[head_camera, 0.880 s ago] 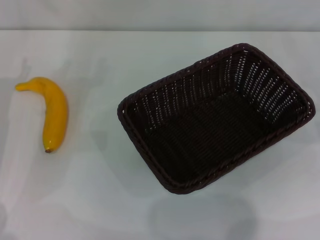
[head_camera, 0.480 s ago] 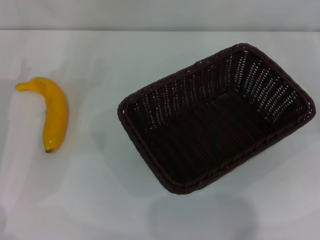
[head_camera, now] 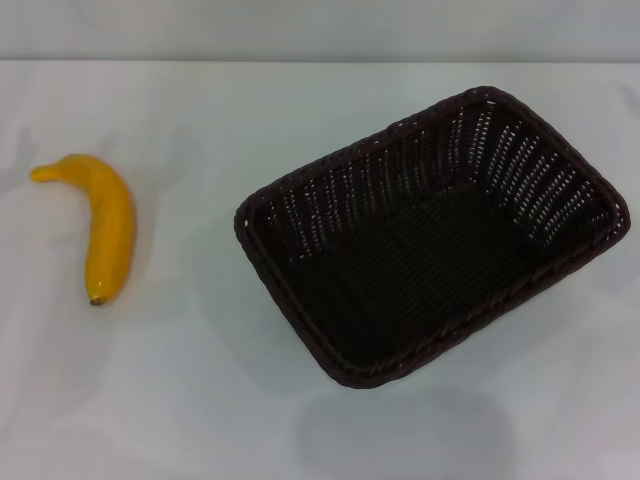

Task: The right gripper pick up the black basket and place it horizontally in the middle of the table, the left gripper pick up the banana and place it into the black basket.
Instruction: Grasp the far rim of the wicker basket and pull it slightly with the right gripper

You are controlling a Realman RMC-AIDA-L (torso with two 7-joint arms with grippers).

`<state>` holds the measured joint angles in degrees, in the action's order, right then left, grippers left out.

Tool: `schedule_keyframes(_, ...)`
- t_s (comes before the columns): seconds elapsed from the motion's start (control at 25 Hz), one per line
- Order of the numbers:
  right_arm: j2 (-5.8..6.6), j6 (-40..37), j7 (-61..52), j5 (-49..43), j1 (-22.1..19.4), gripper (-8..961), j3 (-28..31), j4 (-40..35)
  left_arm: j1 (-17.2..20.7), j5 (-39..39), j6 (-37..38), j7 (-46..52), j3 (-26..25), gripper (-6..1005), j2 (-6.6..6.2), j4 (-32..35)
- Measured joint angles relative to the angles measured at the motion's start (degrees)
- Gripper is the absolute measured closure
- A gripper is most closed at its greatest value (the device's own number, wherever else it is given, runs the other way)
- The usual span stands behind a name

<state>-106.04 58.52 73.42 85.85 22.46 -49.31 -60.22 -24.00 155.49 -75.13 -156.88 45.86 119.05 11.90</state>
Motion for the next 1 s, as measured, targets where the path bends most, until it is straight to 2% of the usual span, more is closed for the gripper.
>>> schedule_keyframes(0.08, 1.55, 4.78, -12.67, -9.84, 2.48, 218, -0.06, -5.88, 1.09, 0.00, -0.03, 1.14, 0.01, 104, -0.01, 1.46)
schedule_keyframes(0.16, 2.43, 11.28, -23.42, -20.36, 6.34, 219, 0.05, -10.58, 2.04, -0.06, -0.10, 2.28, 0.02, 104, -0.03, 2.65)
schedule_keyframes(0.36, 2.73, 26.03, -37.71, -39.02, 17.46, 222, 0.40, -14.56, 3.40, -0.16, -1.40, 3.66, 0.03, 104, -0.26, 3.62)
schedule_keyframes(0.52, 2.12, 34.58, -42.61, -51.18, 25.48, 228, 0.86, -11.57, 3.07, -0.63, -1.60, 3.73, 0.02, 104, -0.31, 4.09)
schedule_keyframes(0.76, 1.50, 38.70, -46.23, -58.07, 34.77, 230, 0.52, -0.69, 3.78, -1.27, -1.34, 4.22, -0.36, 105, -0.37, 6.24)
schedule_keyframes(0.84, 0.79, 38.98, -46.60, -59.48, 36.85, 231, 0.30, 1.69, 3.94, -1.10, -1.21, 4.22, -0.44, 104, -0.75, 6.36)
schedule_keyframes(1.0, -1.64, 39.25, -47.04, -64.38, 40.77, 233, 0.23, 5.90, 3.97, -1.03, -0.88, 4.25, -0.48, 104, -1.37, 6.35)
